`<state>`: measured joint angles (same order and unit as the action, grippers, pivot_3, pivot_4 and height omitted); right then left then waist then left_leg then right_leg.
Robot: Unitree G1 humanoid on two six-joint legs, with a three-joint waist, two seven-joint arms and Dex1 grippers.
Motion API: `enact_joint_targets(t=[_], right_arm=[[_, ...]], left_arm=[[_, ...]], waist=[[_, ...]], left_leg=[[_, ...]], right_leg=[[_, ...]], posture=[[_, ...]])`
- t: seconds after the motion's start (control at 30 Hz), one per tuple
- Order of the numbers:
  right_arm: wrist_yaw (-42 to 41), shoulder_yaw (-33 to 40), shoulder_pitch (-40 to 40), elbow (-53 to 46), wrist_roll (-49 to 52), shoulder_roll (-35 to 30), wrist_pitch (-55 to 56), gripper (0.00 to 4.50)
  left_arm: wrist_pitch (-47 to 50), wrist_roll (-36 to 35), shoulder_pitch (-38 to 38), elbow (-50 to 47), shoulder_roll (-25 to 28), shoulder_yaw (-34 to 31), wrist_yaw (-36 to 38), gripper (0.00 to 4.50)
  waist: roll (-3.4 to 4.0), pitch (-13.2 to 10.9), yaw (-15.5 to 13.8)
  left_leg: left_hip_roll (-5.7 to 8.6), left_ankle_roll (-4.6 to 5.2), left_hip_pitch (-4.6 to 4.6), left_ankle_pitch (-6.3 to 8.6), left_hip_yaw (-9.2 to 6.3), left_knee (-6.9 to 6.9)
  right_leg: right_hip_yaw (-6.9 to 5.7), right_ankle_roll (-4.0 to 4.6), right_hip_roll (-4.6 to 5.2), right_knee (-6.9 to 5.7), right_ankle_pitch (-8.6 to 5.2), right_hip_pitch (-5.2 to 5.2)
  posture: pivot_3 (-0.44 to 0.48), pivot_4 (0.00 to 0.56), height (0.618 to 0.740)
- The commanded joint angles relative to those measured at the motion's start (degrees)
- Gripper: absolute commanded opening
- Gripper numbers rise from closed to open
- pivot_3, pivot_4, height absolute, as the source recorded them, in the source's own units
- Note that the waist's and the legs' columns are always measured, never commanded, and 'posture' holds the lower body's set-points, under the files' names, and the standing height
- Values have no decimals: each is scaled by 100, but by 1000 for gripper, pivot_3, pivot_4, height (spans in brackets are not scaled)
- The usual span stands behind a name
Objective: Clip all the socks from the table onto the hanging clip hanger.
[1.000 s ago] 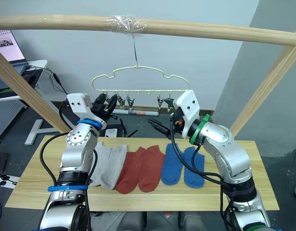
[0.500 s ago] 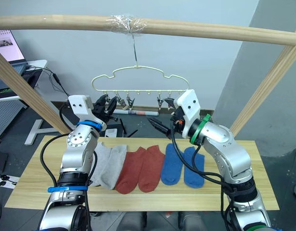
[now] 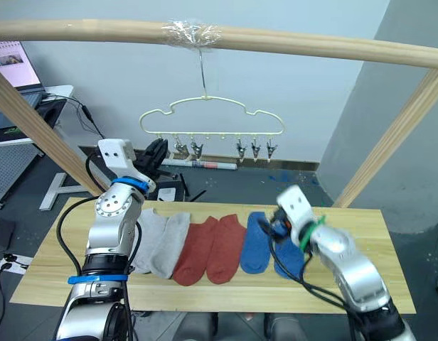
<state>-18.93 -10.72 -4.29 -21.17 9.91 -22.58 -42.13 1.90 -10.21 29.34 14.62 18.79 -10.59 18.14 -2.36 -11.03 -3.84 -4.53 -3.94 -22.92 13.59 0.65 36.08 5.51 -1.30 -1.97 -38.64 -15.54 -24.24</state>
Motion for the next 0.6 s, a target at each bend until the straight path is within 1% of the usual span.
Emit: enact_joint_targets(t=[0.03,0.1,0.23,0.37,0.53,0.6], right_arm=[[442,227,-1,249,-161,328,-3,4500],[520,263,-111,786,-223,482,77,4500],[483,326,-510,1833,-339,649,634,4500],[260,289,-774,2488,-325,693,661,4500],[28,80,-806,2813,-427,719,576,4500],[6,17,-769,2858,-511,721,591,4138]], left_arm=[[19,-61,6,-146,51,-13,62,3],[46,-66,-21,-171,75,1,112,3],[89,-70,-47,-227,85,-12,152,3],[121,-71,-97,-282,109,-33,180,3],[133,-66,-176,-348,136,-58,175,3],[138,-68,-188,-359,147,-61,170,0]], waist=[[2,-28,77],[2,-44,110],[6,-62,104],[7,-64,96],[8,-64,83],[8,-64,84]], left_leg=[[0,0,1,0,-5,0],[0,0,5,-1,-10,0],[1,0,7,-2,-12,3],[1,0,2,-2,-11,0],[1,0,0,-1,-11,-3],[1,0,2,-1,-12,-2]], right_leg=[[-1,-1,-2,-5,0,0],[-7,-2,-3,-18,0,-1],[-9,-3,-4,-23,1,1],[-8,-3,-5,-15,0,0],[-7,-2,-4,-10,0,0],[-7,-2,-4,-9,0,1]], posture=[[198,218,740],[202,219,740],[212,217,740],[220,216,740],[232,211,740],[232,211,740]])
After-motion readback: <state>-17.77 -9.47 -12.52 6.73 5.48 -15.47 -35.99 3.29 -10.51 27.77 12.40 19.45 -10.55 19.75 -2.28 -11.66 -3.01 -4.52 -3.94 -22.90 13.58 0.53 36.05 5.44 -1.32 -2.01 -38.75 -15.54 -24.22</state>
